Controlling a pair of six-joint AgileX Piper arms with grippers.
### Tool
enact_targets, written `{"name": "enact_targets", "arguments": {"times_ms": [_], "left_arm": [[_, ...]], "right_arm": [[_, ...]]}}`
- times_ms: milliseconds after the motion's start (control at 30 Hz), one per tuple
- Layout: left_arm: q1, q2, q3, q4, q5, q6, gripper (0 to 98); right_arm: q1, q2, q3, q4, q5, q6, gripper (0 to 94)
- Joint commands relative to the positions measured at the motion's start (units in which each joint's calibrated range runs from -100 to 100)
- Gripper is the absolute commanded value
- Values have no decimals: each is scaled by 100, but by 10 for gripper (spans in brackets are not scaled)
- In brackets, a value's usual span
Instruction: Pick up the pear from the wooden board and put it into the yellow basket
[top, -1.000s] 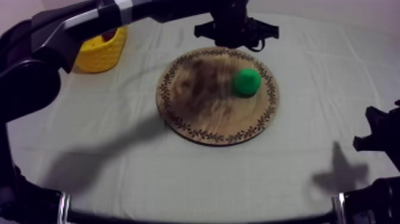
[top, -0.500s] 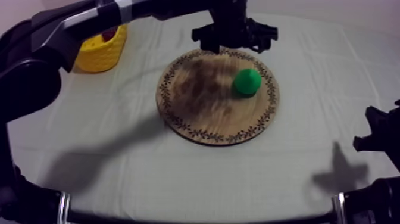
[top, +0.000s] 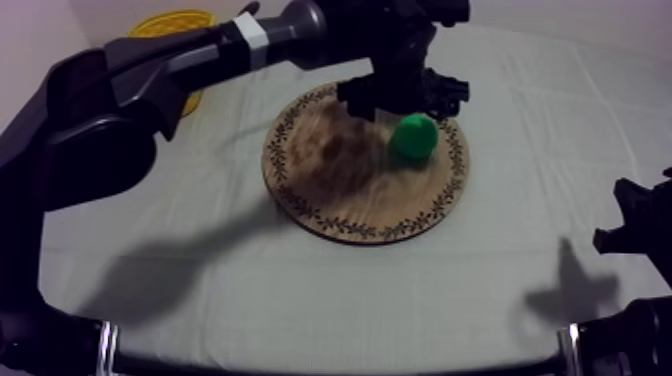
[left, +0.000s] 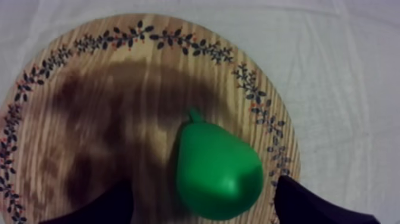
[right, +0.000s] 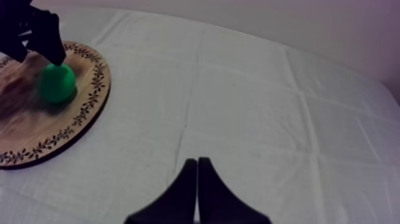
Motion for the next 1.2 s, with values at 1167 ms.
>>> {"name": "enact_targets", "arguments": {"times_ms": [1167], "left_arm": [[-148, 949, -839, -82, -419, 115, 523]], "right_arm": [[1, 1, 5, 1, 1, 0, 5]]}}
